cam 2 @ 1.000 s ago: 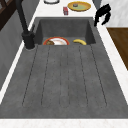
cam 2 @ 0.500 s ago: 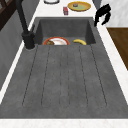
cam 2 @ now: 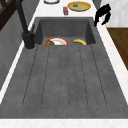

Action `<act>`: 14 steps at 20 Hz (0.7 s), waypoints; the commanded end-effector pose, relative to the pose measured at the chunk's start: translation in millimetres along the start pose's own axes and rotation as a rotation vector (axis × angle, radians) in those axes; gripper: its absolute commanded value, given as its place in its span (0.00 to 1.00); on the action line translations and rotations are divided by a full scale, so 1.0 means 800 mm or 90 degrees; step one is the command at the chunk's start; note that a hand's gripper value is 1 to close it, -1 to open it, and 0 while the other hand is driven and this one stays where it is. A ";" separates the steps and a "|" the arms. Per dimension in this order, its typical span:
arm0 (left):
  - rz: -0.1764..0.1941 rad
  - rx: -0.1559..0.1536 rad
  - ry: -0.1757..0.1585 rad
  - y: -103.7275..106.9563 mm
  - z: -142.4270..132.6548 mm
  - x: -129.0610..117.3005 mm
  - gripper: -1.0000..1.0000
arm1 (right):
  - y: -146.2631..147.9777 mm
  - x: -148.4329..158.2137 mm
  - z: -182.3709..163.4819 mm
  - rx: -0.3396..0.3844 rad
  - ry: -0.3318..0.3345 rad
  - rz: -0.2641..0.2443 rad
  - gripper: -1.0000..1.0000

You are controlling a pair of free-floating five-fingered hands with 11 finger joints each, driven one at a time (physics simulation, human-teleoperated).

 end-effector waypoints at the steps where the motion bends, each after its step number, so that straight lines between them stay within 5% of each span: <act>1: 0.056 0.004 0.004 -0.008 0.028 -0.010 0.00 | 0.000 0.000 0.000 0.000 0.000 0.000 0.50; 2: 0.061 -0.002 -0.008 -0.010 0.036 -0.019 0.00 | 0.000 0.000 0.000 0.000 0.000 0.000 0.50; 6: 0.059 -0.012 -0.002 -0.019 0.064 -0.053 0.00 | 0.000 0.000 0.000 0.000 0.000 0.000 0.50; 14: 0.093 -0.023 0.003 -0.050 0.119 -0.120 0.00 | 0.000 0.000 0.000 0.000 0.000 0.000 0.50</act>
